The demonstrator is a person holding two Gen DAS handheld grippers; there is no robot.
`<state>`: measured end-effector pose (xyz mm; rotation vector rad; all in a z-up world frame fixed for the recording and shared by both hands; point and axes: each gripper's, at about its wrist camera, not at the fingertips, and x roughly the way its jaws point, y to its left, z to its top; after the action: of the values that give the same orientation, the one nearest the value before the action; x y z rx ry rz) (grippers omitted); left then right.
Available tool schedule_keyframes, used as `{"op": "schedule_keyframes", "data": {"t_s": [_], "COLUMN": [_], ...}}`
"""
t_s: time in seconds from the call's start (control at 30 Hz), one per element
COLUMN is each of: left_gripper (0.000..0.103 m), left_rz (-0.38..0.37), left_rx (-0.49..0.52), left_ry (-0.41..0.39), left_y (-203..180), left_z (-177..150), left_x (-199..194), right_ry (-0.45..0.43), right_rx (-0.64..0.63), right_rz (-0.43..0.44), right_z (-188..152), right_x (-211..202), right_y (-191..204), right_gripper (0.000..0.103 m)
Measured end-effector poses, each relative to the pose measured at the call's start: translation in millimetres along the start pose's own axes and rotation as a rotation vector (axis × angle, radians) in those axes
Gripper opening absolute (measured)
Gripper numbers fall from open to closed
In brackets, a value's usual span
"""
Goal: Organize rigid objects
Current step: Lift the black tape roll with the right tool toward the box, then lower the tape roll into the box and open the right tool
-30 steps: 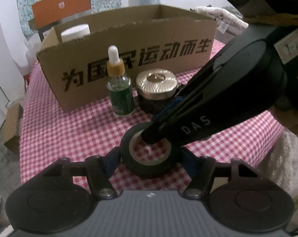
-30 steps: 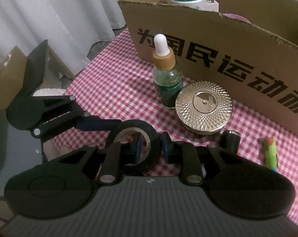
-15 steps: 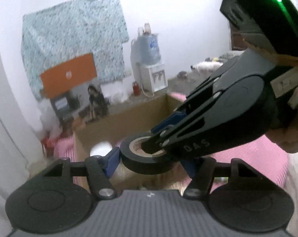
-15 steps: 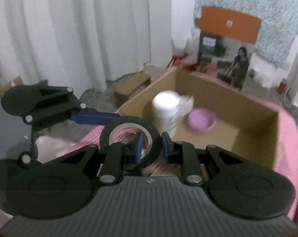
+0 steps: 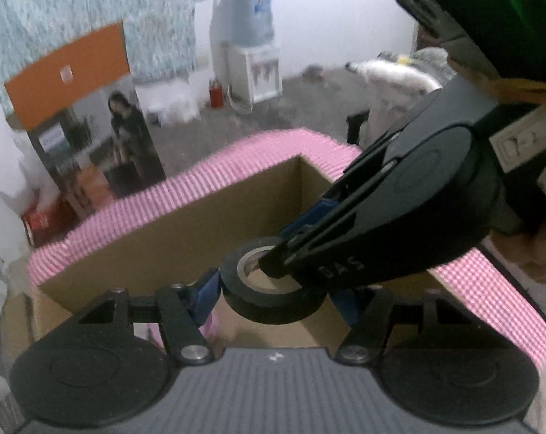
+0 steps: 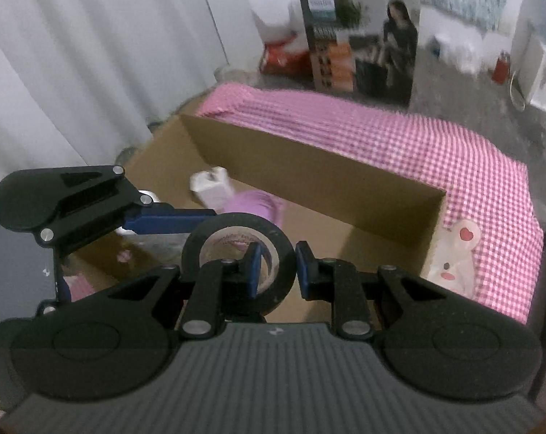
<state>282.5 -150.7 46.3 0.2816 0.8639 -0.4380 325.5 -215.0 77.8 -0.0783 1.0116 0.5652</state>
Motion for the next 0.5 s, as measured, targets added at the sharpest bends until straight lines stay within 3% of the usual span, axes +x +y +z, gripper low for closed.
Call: {"op": "schedule_keyframes", "data": {"t_s": [0.27,0.5], "left_gripper": [0.067,0.067], "left_rz": [0.032,0.027], "left_rx": [-0.031,-0.063], "left_ry": [0.113,0.144], "left_y": [15.7,25.3], "left_z": [13.2,17.7], "left_x": [55.5,68.2], "right_ry": [0.094,0.146], "right_rx": [-0.038,-0.090], "right_rz": [-0.039,-0.083], "right_z": [20.0,27.7], "right_x": [61.9,88.9], "right_y": [-17.2,-20.7], "right_gripper": [0.019,0.019]}}
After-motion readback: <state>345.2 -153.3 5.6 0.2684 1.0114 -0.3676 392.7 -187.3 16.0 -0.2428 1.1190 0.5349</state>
